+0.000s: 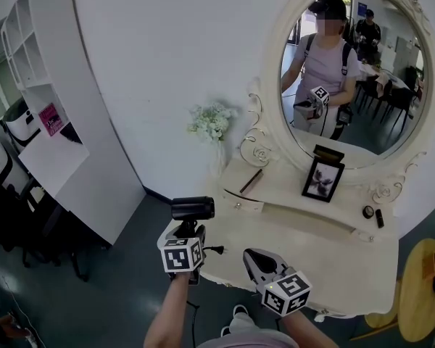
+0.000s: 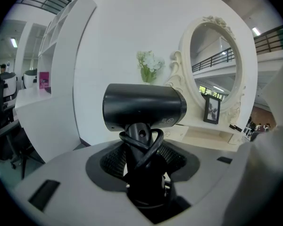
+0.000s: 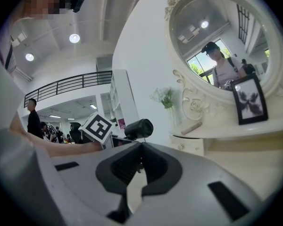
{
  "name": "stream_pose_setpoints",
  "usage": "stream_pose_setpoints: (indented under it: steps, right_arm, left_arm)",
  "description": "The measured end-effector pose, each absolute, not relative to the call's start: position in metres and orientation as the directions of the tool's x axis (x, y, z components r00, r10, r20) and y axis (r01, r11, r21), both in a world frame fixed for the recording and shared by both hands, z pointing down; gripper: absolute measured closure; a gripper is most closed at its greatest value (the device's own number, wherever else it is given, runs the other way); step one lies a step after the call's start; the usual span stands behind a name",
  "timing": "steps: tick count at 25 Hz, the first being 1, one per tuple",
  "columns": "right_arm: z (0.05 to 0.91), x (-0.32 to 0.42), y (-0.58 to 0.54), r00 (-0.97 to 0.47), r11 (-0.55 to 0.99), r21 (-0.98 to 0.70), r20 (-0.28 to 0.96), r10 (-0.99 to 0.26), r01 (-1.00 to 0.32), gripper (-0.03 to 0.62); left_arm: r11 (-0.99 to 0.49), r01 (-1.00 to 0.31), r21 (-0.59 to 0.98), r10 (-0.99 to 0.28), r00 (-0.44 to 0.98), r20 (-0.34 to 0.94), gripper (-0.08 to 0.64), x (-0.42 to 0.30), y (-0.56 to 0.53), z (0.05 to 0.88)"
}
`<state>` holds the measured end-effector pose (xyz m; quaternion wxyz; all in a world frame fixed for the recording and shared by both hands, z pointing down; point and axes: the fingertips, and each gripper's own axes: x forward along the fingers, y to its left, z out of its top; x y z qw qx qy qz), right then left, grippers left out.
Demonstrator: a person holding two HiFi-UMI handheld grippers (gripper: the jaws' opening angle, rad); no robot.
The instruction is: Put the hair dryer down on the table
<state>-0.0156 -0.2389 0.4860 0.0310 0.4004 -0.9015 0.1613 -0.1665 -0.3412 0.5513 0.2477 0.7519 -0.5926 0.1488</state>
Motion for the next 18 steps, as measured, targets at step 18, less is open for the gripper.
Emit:
stream_pose_setpoints:
  steps: [18]
  right_arm:
    - [0.494, 0.009, -0.247, -0.644, 0.585, -0.285, 0.203, -0.737, -0.76, 0.589]
  left_arm:
    - [-0.17, -0.973, 0.156, -0.712, 0.231, 0.664, 0.359, -0.143, -0.365, 0.616]
